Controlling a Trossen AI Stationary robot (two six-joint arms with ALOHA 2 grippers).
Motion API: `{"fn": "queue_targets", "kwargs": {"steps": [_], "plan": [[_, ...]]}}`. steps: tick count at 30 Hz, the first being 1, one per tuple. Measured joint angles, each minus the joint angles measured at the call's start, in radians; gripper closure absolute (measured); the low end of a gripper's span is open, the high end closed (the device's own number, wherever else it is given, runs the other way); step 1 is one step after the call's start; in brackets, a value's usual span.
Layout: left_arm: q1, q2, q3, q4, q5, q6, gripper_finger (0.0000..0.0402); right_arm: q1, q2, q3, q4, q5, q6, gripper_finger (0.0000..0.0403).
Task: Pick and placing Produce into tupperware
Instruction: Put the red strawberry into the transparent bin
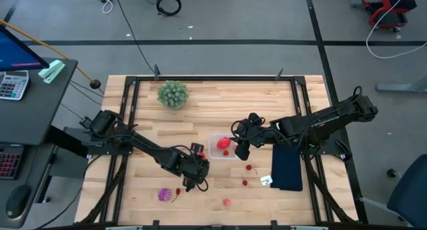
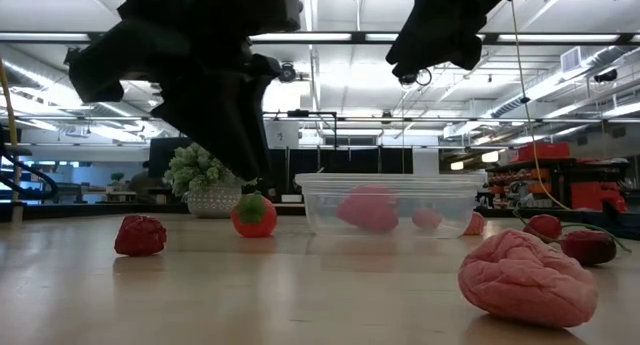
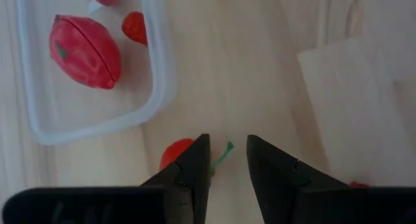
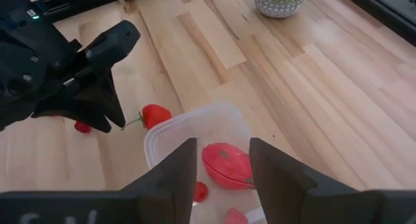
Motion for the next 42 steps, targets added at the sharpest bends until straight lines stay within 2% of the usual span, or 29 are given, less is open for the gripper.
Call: {"fn": "queue_targets", "kwargs": {"steps": [3,12,26,34,42], "plan": [[0.000,0.000,0.000,0.011,0.013,-0.001,0.0294,0.000,0.000,0.000,0.000,0.003,0.000,0.0254],[0.001,0.000,0.000,0.014,0.046,-0.014,0.0294,0.000,0.000,0.000,0.000,0.115,0.002,0.0254],[0.033,0.013,-0.001,0.011,0.045,-0.114,0.0294,0.003,0.000,0.000,-0.001,0.113,-0.049,0.0254],[0.039,0.082,-0.001,0.028,0.043,-0.109,0.0294,0.004,0.000,0.000,-0.042,0.112,-0.048,0.0254],[0.045,0.094,-0.001,0.033,0.038,-0.118,0.0294,0.006,0.000,0.000,-0.064,0.112,-0.023,0.0254]]}}
